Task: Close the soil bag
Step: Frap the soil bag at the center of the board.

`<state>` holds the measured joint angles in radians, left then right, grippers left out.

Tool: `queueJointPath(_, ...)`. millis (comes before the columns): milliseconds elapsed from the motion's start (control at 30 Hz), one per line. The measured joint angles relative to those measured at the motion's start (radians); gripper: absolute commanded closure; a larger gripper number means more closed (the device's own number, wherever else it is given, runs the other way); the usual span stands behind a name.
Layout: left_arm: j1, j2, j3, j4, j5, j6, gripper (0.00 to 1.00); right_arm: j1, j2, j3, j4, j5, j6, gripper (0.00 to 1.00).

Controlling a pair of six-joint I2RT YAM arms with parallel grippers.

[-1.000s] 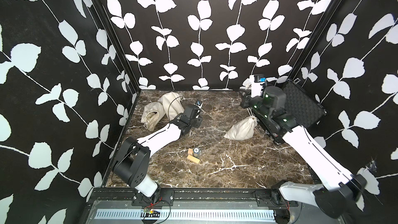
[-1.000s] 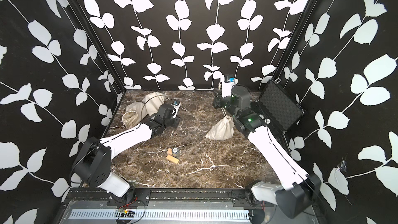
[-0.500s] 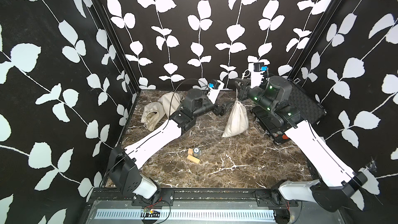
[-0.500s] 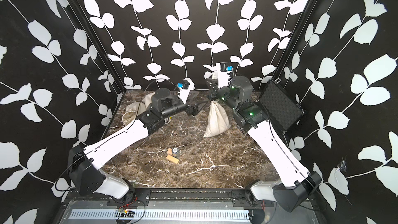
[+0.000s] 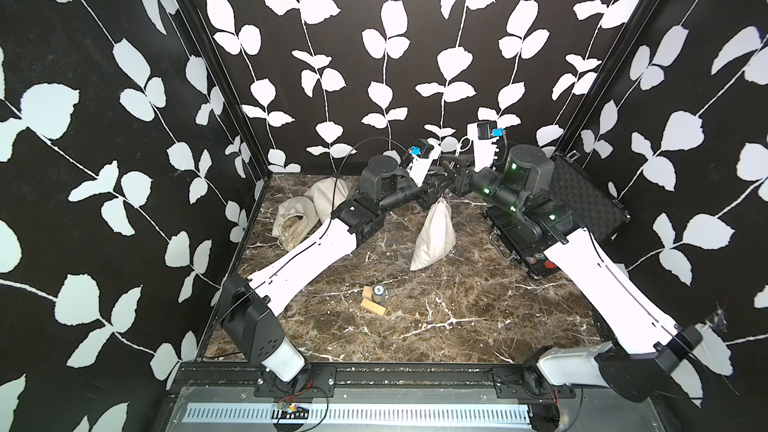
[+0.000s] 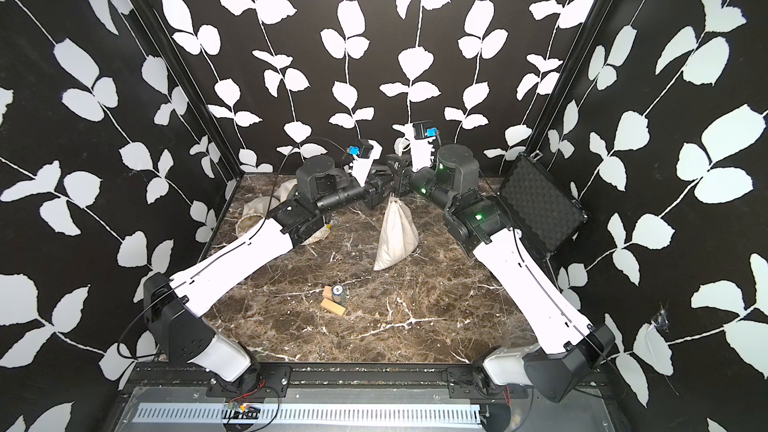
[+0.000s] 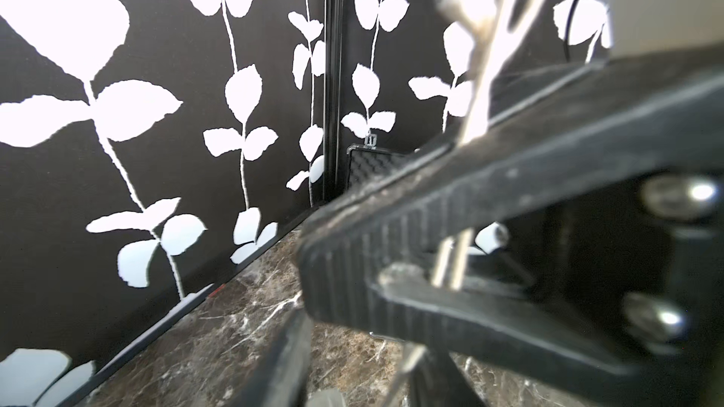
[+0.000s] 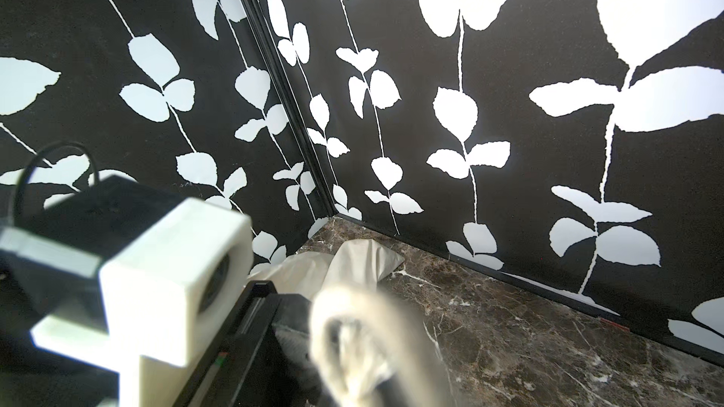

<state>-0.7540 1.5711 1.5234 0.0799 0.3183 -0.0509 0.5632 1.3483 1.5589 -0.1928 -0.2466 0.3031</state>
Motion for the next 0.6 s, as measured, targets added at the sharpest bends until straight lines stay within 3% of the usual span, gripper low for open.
queueJointPath(133,0.0,0.001,0.019,-0.029,-0.01,0.023,1.0,0.0,0.004,0.0,-0.003,-0.002,-0.006,0.98)
queueJointPath(167,0.0,0.001,0.029,-0.036,-0.01,0.02,1.0,0.0,0.004,0.0,-0.003,-0.002,-0.018,0.87)
queueJointPath(333,0.001,0.002,0.034,-0.061,-0.013,-0.013,1.0,-0.007,-0.058,-0.112,0.043,0.026,-0.094,0.56)
queueJointPath(600,0.038,0.005,0.034,-0.069,0.02,-0.164,1.0,-0.06,-0.263,-0.482,0.131,0.044,-0.217,0.41)
